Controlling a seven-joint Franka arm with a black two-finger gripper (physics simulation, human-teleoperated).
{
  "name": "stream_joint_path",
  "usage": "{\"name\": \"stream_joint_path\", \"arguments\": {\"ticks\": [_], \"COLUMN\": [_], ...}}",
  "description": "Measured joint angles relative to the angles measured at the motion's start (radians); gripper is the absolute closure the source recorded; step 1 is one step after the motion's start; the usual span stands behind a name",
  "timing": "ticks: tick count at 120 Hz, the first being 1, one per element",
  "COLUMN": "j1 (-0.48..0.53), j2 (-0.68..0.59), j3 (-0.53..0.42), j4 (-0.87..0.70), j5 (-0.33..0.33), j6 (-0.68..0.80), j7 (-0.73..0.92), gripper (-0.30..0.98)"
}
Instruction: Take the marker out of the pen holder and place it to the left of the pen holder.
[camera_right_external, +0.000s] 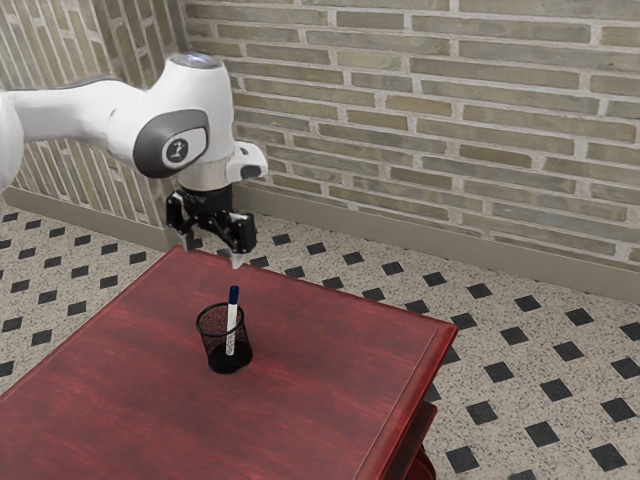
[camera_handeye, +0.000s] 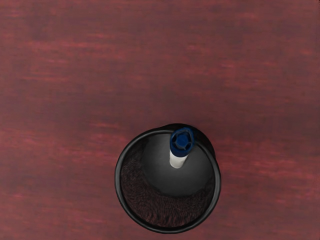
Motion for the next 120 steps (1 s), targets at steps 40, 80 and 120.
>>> {"name": "stream_joint_path", "arguments": {"ticks": [40,80,120], "j1": [0.026,0.027,0.036], "j2": [0.064,0.094,0.123], "j3": [0.004,0.004,0.01], "j4": [-0.116,-0.13,-0.148], "j5": [-0.033,-0.045,-0.063], "j6": [0.235,0.316,0.349], "j7": [-0.016,-0.026,-0.03], "gripper": [0.0,0.0,0.0]}}
